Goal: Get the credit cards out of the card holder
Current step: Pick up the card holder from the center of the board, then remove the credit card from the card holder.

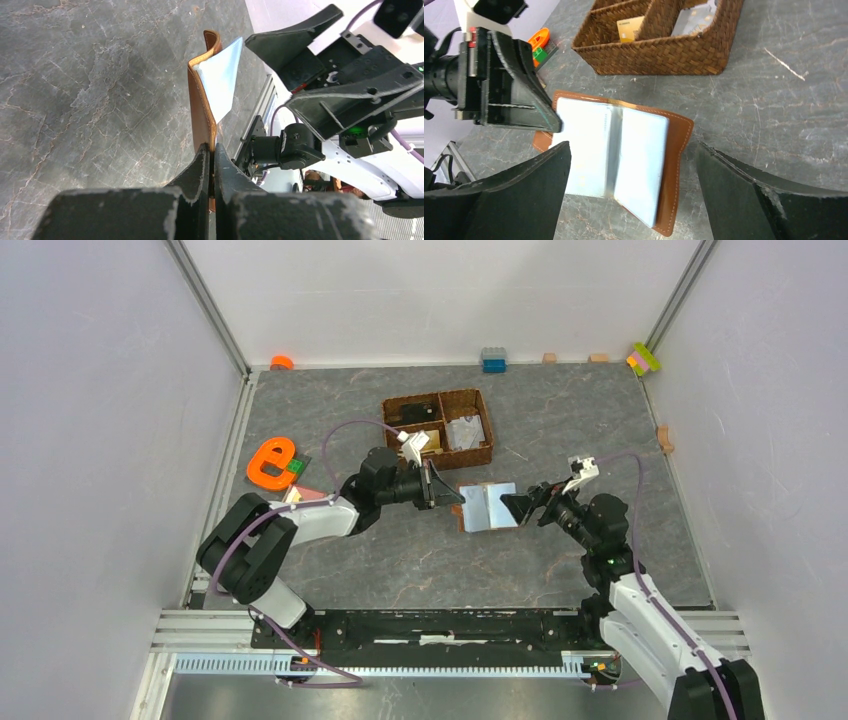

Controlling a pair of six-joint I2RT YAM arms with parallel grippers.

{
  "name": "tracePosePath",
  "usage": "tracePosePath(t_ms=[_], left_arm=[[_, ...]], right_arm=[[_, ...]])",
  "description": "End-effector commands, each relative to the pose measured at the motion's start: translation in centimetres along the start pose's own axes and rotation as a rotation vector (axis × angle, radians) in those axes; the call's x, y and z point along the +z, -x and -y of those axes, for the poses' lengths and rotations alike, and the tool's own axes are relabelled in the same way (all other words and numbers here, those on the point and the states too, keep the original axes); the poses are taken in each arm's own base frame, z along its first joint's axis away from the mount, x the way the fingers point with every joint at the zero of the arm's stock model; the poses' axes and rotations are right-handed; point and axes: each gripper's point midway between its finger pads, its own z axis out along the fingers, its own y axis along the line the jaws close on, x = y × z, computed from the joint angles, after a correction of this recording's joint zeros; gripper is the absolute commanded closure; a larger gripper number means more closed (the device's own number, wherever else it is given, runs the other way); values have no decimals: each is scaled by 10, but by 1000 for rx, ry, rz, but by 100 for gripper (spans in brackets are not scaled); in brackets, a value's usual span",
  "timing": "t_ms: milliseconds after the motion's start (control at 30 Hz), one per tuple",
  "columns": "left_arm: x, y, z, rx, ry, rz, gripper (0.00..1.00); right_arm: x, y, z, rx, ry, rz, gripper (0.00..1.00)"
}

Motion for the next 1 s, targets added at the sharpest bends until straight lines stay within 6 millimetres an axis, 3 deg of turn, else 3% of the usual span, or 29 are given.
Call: tracePosePath(t_ms=[0,167,367,667,900,967], left_arm=[[7,11,7,65,-1,4,98],[9,10,6,65,-1,-10,98],[9,10,9,68,-4,-11,98],[-1,16,20,90,-18,29,98],[-5,18,30,92,-58,43,98],[-5,18,31,91,-64,44,98]], right_arm=[[-2,27,-15,-126,29,90,3],[1,26,-38,-203,91,81,4],[21,-7,-68,-281,172,-79,8],[36,-33,-62,-315,111,-218,10],[42,-43,-50,-328,48,-280,27],[42,-43,-44,-330,10,-287,38]])
